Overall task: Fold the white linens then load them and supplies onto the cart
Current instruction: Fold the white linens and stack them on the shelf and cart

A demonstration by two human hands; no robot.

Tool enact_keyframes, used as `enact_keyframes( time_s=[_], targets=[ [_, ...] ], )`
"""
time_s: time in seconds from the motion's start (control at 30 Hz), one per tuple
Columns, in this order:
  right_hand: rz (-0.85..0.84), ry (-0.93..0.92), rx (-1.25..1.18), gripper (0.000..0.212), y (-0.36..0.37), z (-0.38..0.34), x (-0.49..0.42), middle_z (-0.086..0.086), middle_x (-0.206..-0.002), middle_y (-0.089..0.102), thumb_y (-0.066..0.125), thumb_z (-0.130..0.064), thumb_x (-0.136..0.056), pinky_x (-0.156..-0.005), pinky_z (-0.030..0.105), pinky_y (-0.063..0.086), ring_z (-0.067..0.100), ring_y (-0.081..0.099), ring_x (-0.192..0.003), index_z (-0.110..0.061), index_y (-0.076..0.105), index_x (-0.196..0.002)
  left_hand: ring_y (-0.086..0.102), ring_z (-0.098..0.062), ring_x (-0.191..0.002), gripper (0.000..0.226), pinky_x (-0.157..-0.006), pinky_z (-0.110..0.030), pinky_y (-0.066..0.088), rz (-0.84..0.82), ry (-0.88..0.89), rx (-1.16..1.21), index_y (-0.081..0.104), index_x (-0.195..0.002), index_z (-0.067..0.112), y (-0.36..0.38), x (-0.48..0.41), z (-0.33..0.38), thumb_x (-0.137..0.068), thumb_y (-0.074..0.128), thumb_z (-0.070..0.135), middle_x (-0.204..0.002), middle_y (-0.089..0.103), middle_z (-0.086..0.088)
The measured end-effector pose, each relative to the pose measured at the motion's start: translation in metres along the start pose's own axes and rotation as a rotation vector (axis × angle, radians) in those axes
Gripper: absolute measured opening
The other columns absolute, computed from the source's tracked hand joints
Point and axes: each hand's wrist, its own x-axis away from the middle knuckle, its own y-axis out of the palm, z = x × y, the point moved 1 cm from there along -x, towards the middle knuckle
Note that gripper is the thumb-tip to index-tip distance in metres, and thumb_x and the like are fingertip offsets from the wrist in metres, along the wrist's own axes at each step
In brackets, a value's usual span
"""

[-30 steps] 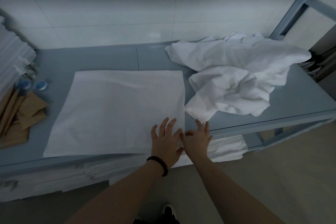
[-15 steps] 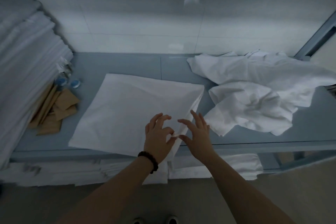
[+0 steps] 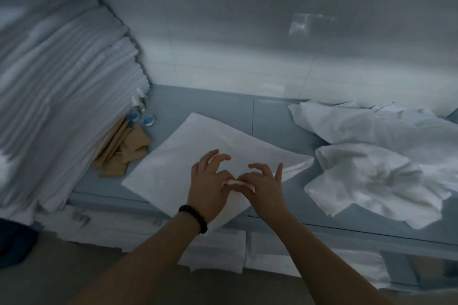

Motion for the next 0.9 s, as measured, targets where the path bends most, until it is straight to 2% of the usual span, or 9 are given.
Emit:
enact_keyframes(
  time_s=[0.13,0.23,0.3,0.47,0.53,0.63,0.7,0.9],
  targets=[
    [-0.04,-0.01,0.074,0.02,-0.007,0.009,-0.009,-0.005,-0.096,0.073,0.072,-0.036,-0.08,-0.111,0.059,-0.012,0.018,0.05,-0.124,-0.022,0.076,-0.094,0.048,-0.038,-0.123,0.014,-0.094,-0.048,0.035,0.064,0.03,0.016,0.071,-0.07,0.016,-0.019,-0.003,0.004,-0.071,0.081,0.006,-0.119,0.063,-0.009],
    [0.0,-0.028,0.111,0.014,-0.012,0.02,-0.009,-0.003,-0.082,0.071,0.082,-0.028,-0.069,-0.105,0.071,0.006,0.025,0.062,-0.11,-0.022,0.074,-0.079,0.047,-0.036,-0.124,0.016,-0.094,-0.045,0.033,0.106,0.064,0.026,0.07,-0.07,0.017,-0.03,-0.005,0.01,-0.07,0.082,0.007,-0.12,0.061,-0.007],
    [0.001,-0.008,0.134,0.016,-0.012,0.027,-0.009,-0.003,-0.078,0.07,0.085,-0.025,-0.065,-0.101,0.075,0.013,0.026,0.064,-0.106,-0.023,0.073,-0.075,0.045,-0.033,-0.125,0.014,-0.096,-0.043,0.032,0.138,0.064,0.034,0.07,-0.071,0.018,-0.035,-0.004,0.016,-0.071,0.082,0.01,-0.12,0.061,-0.006],
    [0.006,0.123,0.165,0.009,-0.015,0.049,-0.002,0.0,-0.084,0.071,0.078,-0.027,-0.076,-0.107,0.071,0.004,0.026,0.059,-0.112,-0.023,0.074,-0.083,0.04,-0.027,-0.127,0.015,-0.099,-0.033,0.024,0.21,0.036,0.047,0.07,-0.072,0.018,-0.047,0.0,0.022,-0.071,0.083,0.01,-0.121,0.06,-0.005],
    [0.045,0.102,0.17,0.011,-0.02,0.05,0.003,0.0,-0.08,0.07,0.081,-0.02,-0.072,-0.105,0.074,0.005,0.027,0.061,-0.107,-0.02,0.074,-0.081,0.043,-0.03,-0.125,0.015,-0.098,-0.037,0.027,0.216,0.004,0.034,0.07,-0.07,0.017,-0.051,0.004,0.02,-0.069,0.084,0.011,-0.12,0.06,-0.006],
    [0.128,0.024,0.194,0.023,-0.028,0.042,0.012,0.0,-0.07,0.069,0.089,-0.011,-0.058,-0.096,0.081,0.017,0.029,0.067,-0.095,-0.016,0.074,-0.074,0.048,-0.037,-0.12,0.016,-0.094,-0.043,0.032,0.203,-0.057,0.005,0.07,-0.07,0.016,-0.056,0.011,0.012,-0.069,0.084,0.011,-0.119,0.06,-0.008],
    [0.153,-0.002,0.211,0.028,-0.033,0.036,0.02,-0.001,-0.068,0.068,0.091,-0.008,-0.053,-0.094,0.081,0.019,0.028,0.068,-0.093,-0.017,0.074,-0.074,0.048,-0.037,-0.12,0.015,-0.093,-0.048,0.037,0.185,-0.078,-0.013,0.069,-0.071,0.017,-0.058,0.015,0.006,-0.07,0.084,0.012,-0.12,0.06,-0.008],
    [0.228,0.01,0.301,0.031,-0.048,0.015,0.049,-0.002,-0.065,0.067,0.092,-0.013,-0.051,-0.098,0.079,0.018,0.026,0.067,-0.087,-0.018,0.075,-0.075,0.046,-0.036,-0.122,0.012,-0.092,-0.051,0.038,0.153,-0.083,-0.005,0.07,-0.075,0.019,-0.065,0.032,-0.005,-0.076,0.078,0.011,-0.123,0.057,-0.008]
  ],
)
